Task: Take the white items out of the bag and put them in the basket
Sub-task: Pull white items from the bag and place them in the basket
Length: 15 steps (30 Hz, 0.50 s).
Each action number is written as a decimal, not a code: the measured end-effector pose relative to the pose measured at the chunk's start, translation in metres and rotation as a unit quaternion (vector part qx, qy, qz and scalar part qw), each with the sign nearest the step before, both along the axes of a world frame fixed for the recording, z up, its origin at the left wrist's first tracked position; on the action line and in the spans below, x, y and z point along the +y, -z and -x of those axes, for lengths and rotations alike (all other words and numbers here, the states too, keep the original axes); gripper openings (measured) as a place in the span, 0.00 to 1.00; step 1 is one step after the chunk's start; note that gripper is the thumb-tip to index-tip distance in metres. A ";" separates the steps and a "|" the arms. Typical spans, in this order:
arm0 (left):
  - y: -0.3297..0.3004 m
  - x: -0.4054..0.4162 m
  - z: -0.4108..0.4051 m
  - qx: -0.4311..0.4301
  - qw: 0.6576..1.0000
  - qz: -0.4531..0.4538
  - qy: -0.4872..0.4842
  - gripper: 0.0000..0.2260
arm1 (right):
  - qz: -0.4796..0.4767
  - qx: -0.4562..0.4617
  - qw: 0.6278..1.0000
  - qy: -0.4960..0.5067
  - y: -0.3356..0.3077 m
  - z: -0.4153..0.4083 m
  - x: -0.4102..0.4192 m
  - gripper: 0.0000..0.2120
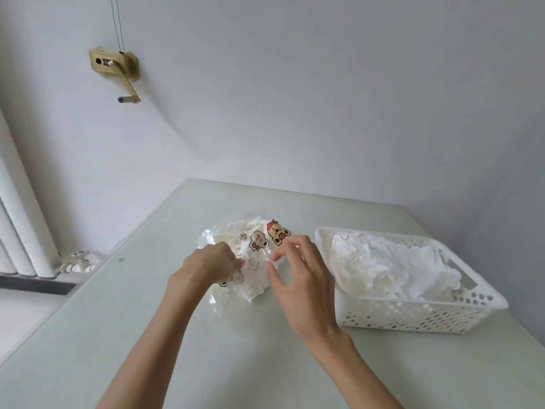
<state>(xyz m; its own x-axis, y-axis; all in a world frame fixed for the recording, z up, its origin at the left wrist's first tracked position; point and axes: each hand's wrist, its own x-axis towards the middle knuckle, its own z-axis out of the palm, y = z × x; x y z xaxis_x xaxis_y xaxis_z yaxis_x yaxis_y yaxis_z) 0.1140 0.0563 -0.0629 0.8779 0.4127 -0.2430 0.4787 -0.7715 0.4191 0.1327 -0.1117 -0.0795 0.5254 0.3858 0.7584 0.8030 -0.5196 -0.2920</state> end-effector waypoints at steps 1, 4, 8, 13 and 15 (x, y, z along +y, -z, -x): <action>0.001 0.000 -0.001 -0.005 1.000 0.015 0.003 0.14 | 0.008 -0.007 1.000 0.009 0.001 0.001 0.002 0.07; 0.004 -0.001 -0.002 -0.030 0.998 0.046 -0.005 0.15 | 0.119 0.092 0.987 0.050 0.009 -0.003 0.008 0.01; 0.007 -0.004 -0.005 -0.059 0.994 0.087 -0.026 0.14 | 0.235 0.160 0.952 0.110 0.027 -0.010 0.013 0.19; 0.003 -0.002 -0.004 -0.027 0.990 0.136 0.006 0.17 | 0.245 0.186 0.946 0.103 0.033 -0.015 0.013 0.15; -0.002 0.000 -0.001 -0.006 0.987 0.156 0.026 0.17 | 0.239 0.200 0.946 0.091 0.033 -0.016 0.010 0.11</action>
